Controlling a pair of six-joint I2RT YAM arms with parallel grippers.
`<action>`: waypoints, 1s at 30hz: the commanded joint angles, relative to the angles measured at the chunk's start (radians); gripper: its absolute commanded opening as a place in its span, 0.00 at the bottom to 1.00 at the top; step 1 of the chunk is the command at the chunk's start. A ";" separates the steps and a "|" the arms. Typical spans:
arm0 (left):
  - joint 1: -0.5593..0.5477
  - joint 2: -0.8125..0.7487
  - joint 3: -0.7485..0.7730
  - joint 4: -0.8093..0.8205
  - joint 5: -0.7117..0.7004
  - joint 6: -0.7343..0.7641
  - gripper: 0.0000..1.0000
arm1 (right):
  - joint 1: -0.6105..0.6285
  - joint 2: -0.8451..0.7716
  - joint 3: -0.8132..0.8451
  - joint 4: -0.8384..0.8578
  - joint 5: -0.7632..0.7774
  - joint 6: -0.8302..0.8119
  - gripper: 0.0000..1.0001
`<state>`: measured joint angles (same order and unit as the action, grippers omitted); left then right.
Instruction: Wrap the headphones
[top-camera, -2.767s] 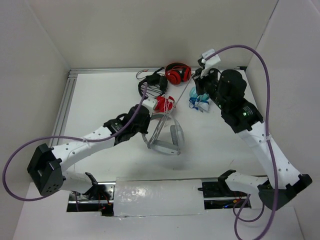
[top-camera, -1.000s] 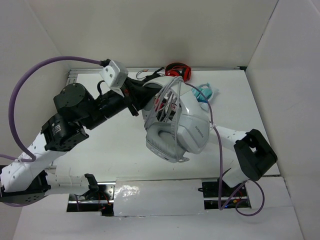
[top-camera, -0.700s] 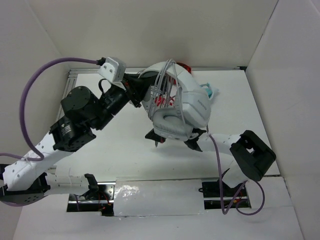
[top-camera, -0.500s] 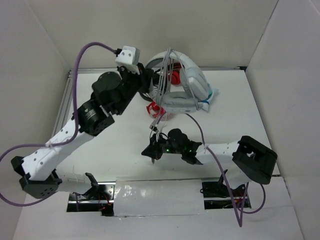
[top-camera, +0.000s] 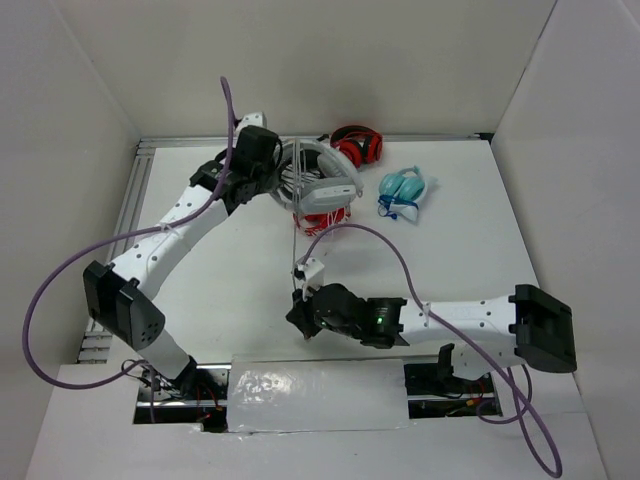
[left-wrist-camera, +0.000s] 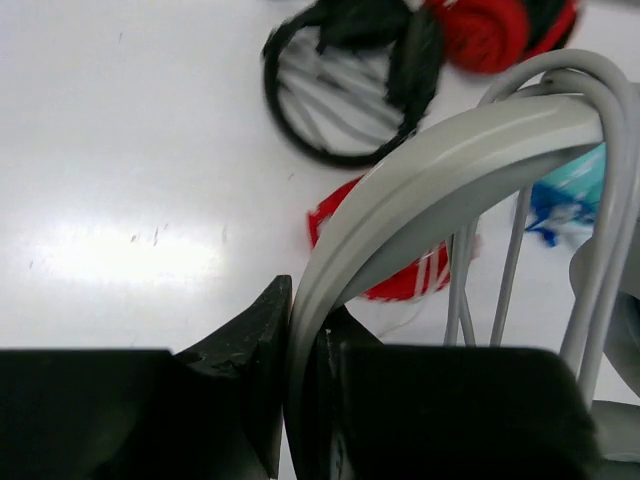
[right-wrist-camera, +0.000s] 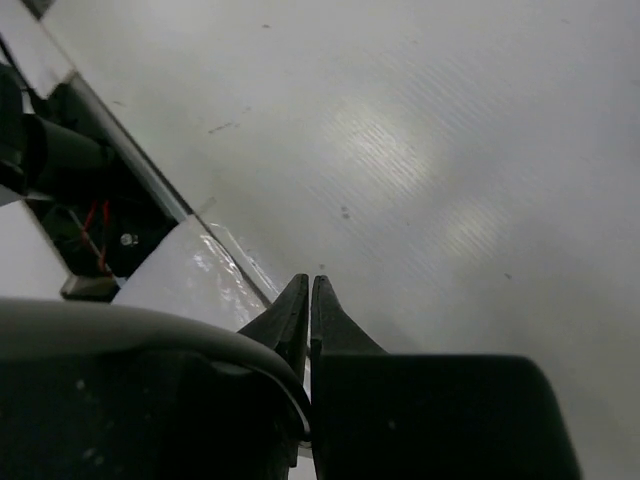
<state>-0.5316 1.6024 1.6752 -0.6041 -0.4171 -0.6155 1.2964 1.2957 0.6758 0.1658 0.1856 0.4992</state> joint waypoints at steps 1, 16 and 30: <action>0.050 -0.012 -0.058 0.099 -0.080 -0.196 0.00 | 0.096 -0.067 0.152 -0.442 0.274 -0.009 0.00; 0.030 -0.119 -0.367 0.064 -0.135 -0.178 0.00 | 0.127 0.112 0.743 -1.078 1.085 -0.175 0.00; -0.057 -0.124 -0.466 0.188 -0.008 -0.047 0.00 | -0.019 0.047 0.831 -0.628 1.033 -0.767 0.00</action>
<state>-0.5652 1.5162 1.2316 -0.5419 -0.4648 -0.7116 1.2884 1.4410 1.5192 -0.7280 1.2903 -0.0761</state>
